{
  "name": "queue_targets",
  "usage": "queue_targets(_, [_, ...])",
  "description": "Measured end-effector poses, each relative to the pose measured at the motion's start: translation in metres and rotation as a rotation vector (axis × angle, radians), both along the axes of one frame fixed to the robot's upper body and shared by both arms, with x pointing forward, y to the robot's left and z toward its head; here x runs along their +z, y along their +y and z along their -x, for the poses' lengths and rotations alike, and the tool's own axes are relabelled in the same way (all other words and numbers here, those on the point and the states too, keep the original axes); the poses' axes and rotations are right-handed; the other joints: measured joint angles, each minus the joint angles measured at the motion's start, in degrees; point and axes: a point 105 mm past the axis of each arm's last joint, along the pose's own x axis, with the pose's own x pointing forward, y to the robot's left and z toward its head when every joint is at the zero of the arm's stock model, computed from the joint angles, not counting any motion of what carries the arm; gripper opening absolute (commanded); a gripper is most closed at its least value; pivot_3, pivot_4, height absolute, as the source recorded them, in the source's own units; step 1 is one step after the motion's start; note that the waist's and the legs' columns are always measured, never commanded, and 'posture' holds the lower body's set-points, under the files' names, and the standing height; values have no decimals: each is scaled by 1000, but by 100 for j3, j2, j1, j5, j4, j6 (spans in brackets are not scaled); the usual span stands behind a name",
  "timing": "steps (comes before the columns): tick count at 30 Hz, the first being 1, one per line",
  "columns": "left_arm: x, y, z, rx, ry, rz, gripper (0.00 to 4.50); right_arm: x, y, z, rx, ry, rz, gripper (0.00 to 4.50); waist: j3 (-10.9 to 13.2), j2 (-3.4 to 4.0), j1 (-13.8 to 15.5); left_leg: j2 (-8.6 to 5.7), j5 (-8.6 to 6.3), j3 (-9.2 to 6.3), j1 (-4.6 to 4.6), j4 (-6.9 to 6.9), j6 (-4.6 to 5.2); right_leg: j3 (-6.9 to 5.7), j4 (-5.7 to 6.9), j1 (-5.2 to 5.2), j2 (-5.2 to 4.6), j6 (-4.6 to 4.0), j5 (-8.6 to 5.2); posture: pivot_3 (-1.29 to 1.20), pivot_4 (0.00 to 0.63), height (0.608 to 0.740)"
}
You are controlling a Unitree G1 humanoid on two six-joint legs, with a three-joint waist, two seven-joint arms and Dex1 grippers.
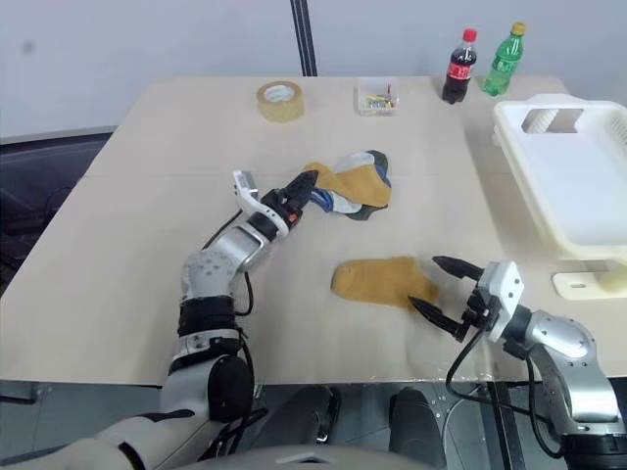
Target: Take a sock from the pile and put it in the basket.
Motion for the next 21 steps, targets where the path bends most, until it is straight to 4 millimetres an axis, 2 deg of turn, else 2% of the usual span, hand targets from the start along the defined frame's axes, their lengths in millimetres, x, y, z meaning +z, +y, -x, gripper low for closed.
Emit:
queue_targets(5, [-3, 2, 13, -44, 2, -16, 3006, 0, 1, 0, -2, -8, 0, 4500, 0, 0, 1, 0, 0, -2, 0, 2, 0, -1, 0, 1, 0, 0, 0, 0, 150, 740])
queue_targets(8, [-1, 3, 14, -36, -4, -31, 3006, 0, 1, 0, -5, -9, 2, 4500, -1, 1, 6, 0, 0, -2, 0, 5, 0, -1, 1, 3, 1, 0, 0, 0, 150, 740])
queue_targets(13, [2, 17, -4, 89, 11, -23, 3006, -1, 2, 0, -2, -6, 3, 4500, -1, 0, 12, 0, 0, -1, 0, 7, 0, -2, 0, 4, 0, 1, 1, 0, 150, 740])
queue_targets(16, [4, 18, -10, 108, 13, -24, 3006, 0, 2, -1, 2, -7, 5, 4500, -1, 0, 11, -2, 0, -1, -1, 7, 0, -2, 0, 4, -1, 2, 1, 0, 150, 740])
queue_targets(21, [-12, 16, -19, 114, 68, -41, 3006, 0, 1, -1, 13, -6, 17, 4500, -1, 0, 2, -2, -1, -1, -1, 8, 0, -2, 0, 4, 0, 3, 2, 0, 150, 740])
